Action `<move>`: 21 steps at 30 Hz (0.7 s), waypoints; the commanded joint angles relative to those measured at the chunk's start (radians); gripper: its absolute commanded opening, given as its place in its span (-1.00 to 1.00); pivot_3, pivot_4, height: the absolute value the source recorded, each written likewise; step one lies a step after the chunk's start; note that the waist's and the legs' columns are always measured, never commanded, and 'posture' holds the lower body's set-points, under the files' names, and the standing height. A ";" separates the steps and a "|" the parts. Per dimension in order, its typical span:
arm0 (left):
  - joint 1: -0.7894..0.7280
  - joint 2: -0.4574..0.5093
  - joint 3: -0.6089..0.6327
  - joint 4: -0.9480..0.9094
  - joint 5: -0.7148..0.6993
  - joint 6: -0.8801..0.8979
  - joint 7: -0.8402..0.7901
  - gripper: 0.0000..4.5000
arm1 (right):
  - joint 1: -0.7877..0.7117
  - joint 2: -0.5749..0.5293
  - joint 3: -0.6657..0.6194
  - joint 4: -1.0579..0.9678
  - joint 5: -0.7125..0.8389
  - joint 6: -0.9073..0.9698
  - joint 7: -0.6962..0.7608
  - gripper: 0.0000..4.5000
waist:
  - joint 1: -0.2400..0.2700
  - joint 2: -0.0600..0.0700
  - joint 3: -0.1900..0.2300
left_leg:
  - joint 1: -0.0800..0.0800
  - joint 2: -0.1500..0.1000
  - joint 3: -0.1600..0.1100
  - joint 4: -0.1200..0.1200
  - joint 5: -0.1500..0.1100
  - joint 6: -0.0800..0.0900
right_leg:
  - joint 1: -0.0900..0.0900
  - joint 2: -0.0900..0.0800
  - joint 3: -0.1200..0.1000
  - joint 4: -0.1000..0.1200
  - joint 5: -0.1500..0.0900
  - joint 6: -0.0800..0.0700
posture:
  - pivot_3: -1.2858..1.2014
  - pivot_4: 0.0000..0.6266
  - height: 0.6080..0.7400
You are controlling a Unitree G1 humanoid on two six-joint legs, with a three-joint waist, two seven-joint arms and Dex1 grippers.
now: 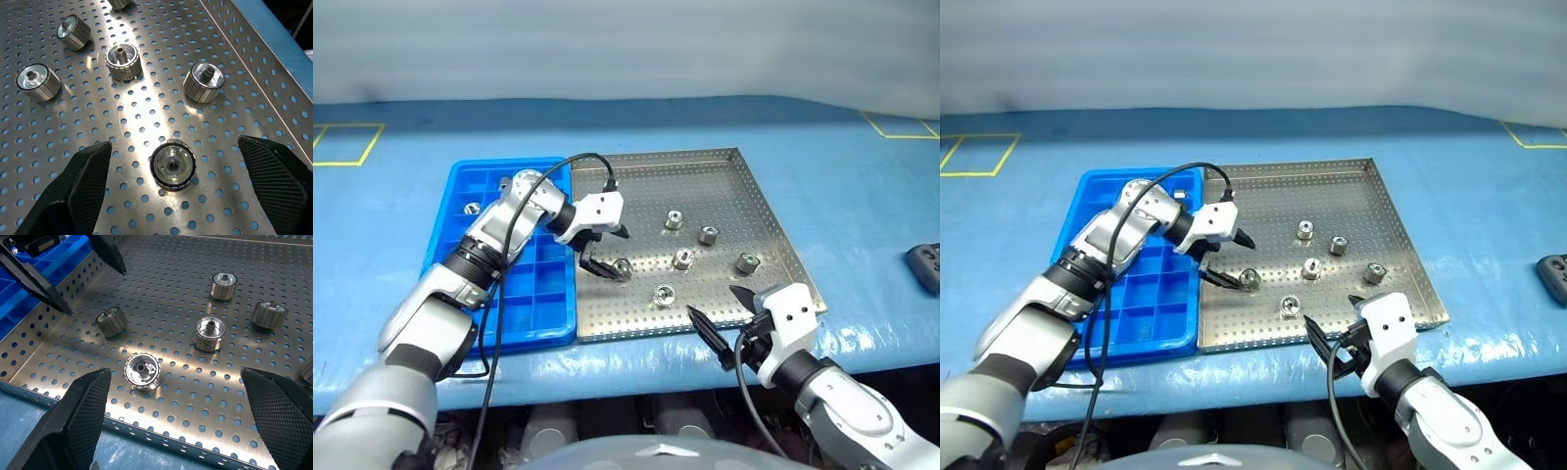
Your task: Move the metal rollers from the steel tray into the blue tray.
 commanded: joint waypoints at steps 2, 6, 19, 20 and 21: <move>-0.043 -0.042 -0.017 0.048 0.060 -0.064 -0.012 1.00 | 0.003 0.009 0.005 -0.036 -0.009 -0.033 -0.014 0.99 | -0.001 0.000 0.000 | 0.000 0.000 0.000 0.000 0.000 0.000 | 0.000 0.000 0.000 0.000 0.000 0.000 | -0.03 -0.52 1.00; -0.046 -0.070 -0.025 0.101 0.108 -0.109 -0.003 1.00 | 0.005 0.013 0.014 -0.036 -0.015 -0.038 -0.020 0.99 | -0.007 0.000 0.000 | 0.000 0.000 0.000 0.000 0.000 0.000 | 0.000 0.000 0.000 0.000 0.000 0.000 | -0.04 -0.52 1.00; -0.075 -0.149 -0.080 0.272 0.293 -0.263 0.072 1.00 | 0.018 0.015 0.015 -0.036 -0.020 -0.060 -0.037 0.99 | -0.011 0.000 0.000 | 0.000 0.000 0.000 0.000 0.000 0.000 | 0.000 0.000 0.000 0.000 0.000 0.000 | -0.06 -0.52 1.00; -0.074 -0.154 -0.079 0.278 0.296 -0.268 0.072 1.00 | 0.021 0.014 0.013 -0.036 -0.021 -0.064 -0.037 0.99 | -0.011 0.000 0.000 | 0.000 0.000 0.000 0.000 0.000 0.000 | 0.000 0.000 0.000 0.000 0.000 0.000 | -0.06 -0.52 1.00; -0.073 -0.159 -0.079 0.283 0.300 -0.276 0.071 0.92 | 0.025 0.013 0.012 -0.036 -0.021 -0.067 -0.037 1.00 | -0.011 0.000 -0.001 | 0.000 0.000 0.000 0.000 0.000 0.000 | 0.000 0.000 0.000 0.000 0.000 0.000 | -0.06 -0.52 1.00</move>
